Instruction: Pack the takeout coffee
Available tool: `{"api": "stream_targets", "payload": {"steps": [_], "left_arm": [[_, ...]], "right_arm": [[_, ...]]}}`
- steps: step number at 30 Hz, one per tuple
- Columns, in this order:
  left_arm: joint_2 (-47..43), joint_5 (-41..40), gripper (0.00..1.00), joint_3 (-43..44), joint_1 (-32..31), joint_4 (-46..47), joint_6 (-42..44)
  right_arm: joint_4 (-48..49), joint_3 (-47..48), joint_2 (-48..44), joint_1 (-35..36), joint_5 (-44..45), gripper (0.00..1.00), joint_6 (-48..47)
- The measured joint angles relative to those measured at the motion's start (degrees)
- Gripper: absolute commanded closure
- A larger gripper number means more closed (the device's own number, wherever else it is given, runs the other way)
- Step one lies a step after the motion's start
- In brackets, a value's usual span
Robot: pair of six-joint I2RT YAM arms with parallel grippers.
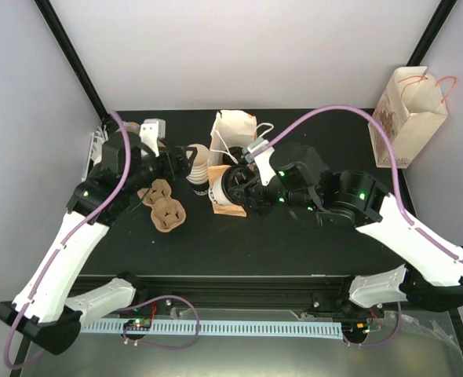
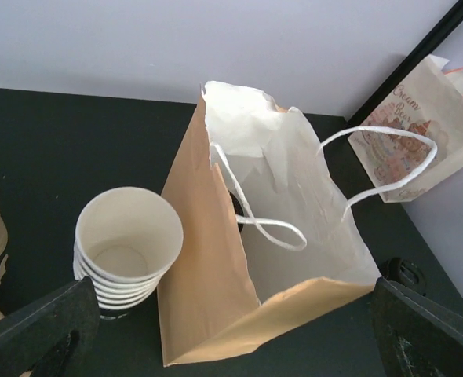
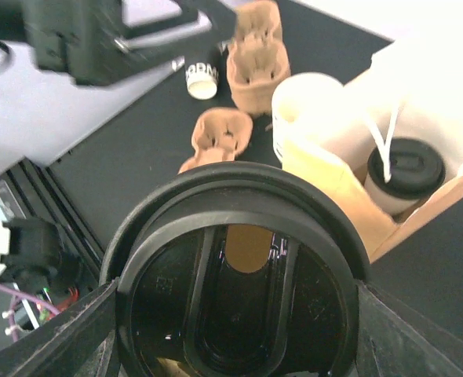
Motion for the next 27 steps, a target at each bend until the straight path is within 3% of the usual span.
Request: {"api": "stream_targets", "payload": {"steps": [14, 23, 27], "left_arm": [[23.8, 3.8, 0.19, 13.2, 0.0, -3.9, 6.3], [34.9, 4.2, 0.45, 20.9, -0.2, -10.1, 9.5], [37.8, 4.6, 0.7, 22.8, -1.4, -12.3, 10.6]], "right_arm": [[-0.4, 10.3, 0.5, 0.0, 13.8, 0.4, 0.1], [-0.4, 10.3, -0.7, 0.0, 20.8, 0.41, 0.1], [-0.7, 10.3, -1.8, 0.0, 22.9, 0.41, 0.1]]}}
